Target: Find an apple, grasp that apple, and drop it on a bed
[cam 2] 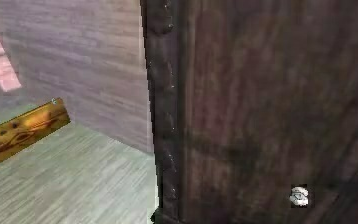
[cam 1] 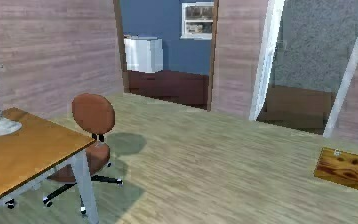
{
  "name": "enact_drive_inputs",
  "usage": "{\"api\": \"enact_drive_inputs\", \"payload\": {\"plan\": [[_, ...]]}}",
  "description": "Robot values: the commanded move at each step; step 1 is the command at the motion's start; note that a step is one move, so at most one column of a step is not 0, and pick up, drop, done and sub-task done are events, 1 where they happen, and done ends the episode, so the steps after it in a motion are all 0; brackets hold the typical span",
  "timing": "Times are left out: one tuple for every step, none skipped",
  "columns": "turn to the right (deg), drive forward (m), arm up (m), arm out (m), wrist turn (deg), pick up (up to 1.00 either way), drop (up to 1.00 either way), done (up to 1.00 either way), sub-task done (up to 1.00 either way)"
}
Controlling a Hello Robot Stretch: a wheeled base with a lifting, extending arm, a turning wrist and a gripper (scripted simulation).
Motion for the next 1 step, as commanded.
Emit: {"api": "enact_drive_inputs", "payload": {"plan": [[0.0, 1.0, 0.0, 0.0, 0.0, 0.0, 0.0, 0.0, 0.0]]}}
